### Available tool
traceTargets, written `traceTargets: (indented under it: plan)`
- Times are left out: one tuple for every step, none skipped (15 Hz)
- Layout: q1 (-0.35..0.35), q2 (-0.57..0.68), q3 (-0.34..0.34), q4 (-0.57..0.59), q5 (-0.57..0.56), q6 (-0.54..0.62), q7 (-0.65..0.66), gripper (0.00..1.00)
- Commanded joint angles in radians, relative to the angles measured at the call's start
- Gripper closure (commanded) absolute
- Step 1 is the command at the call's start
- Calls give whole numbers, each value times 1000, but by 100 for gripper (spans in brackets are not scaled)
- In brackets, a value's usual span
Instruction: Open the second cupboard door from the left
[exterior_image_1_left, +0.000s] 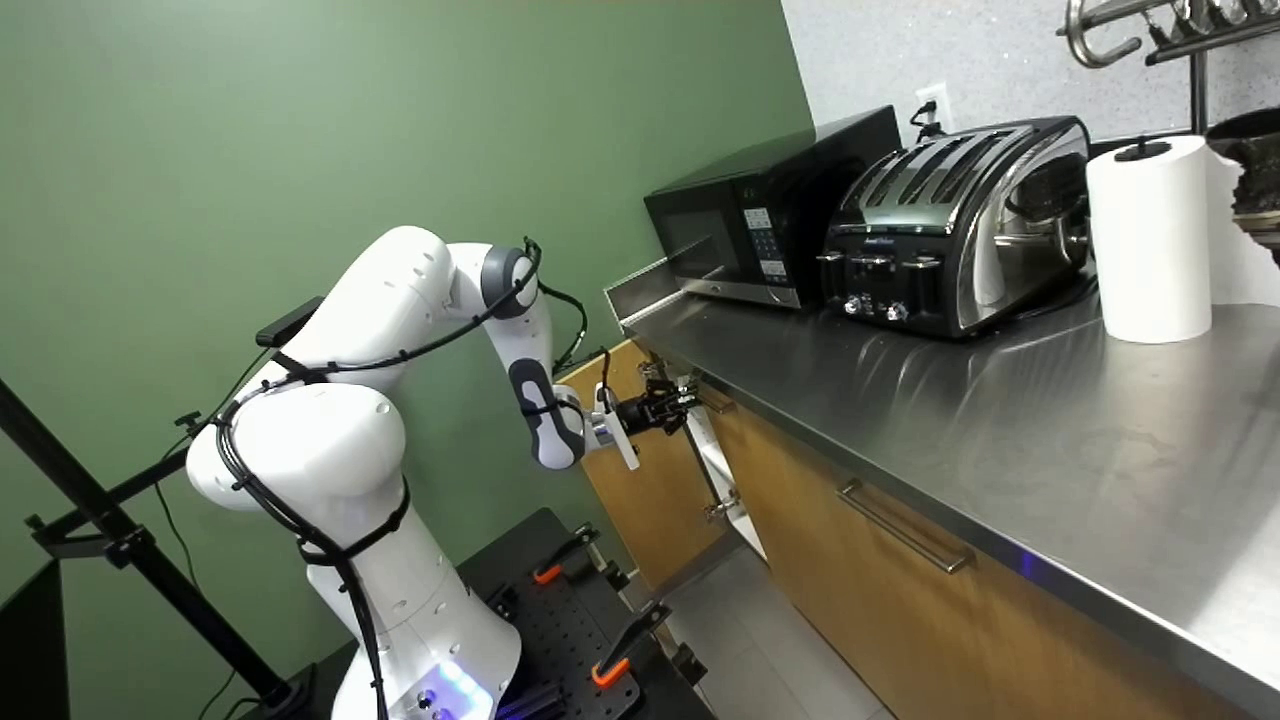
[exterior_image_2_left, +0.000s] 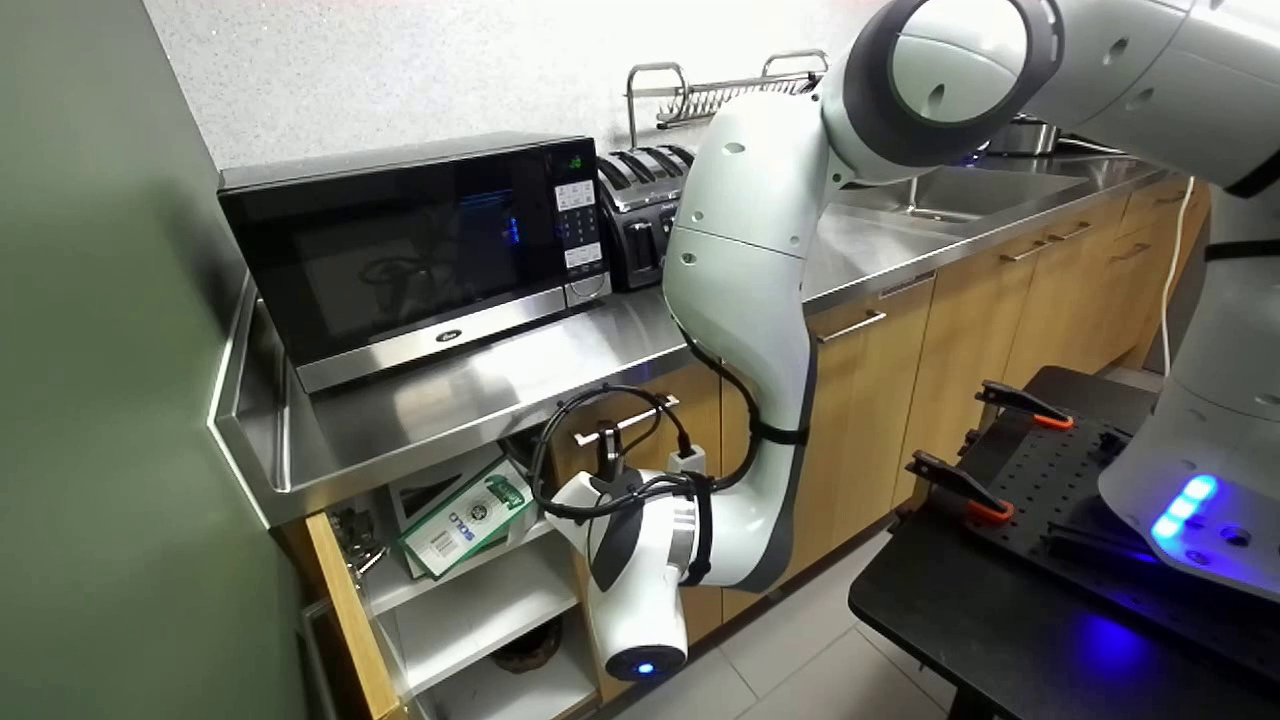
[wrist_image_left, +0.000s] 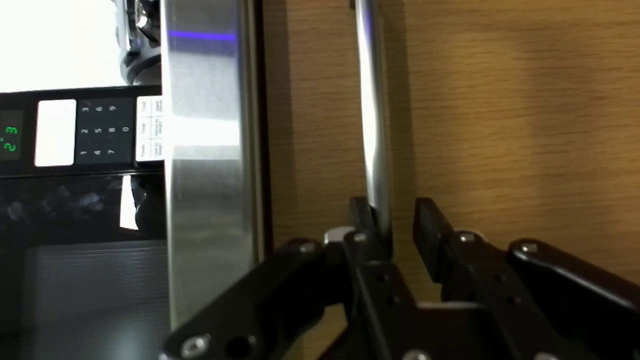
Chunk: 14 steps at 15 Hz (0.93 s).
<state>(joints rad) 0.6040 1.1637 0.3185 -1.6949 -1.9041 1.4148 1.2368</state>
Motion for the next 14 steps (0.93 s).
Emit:
traceTargets:
  plan:
    - [-37, -57, 10, -63, -35, 67, -29, 71]
    - [-42, -62, 12, -69, -41, 75, -29, 69]
    - [-47, -70, 15, -77, -46, 87, -30, 69]
    - [-52, -75, 16, -84, -51, 99, -32, 76]
    - [-57, -81, 20, -93, -56, 112, -35, 92]
    - [-64, -92, 26, -111, -66, 127, -37, 97]
    - [-71, -107, 32, -132, -74, 136, -42, 100]
    - [-77, -124, 39, -165, -83, 151, -52, 100]
    - [-82, -138, 44, -190, -93, 160, -58, 97]
    - [-88, -151, 51, -219, -102, 166, -52, 97]
    - [-92, -161, 58, -246, -110, 167, -45, 97]
    - [-95, -166, 64, -267, -123, 169, -40, 97]
    - [-95, -166, 72, -286, -134, 167, -37, 97]
    - [-96, -163, 78, -298, -146, 163, -33, 97]
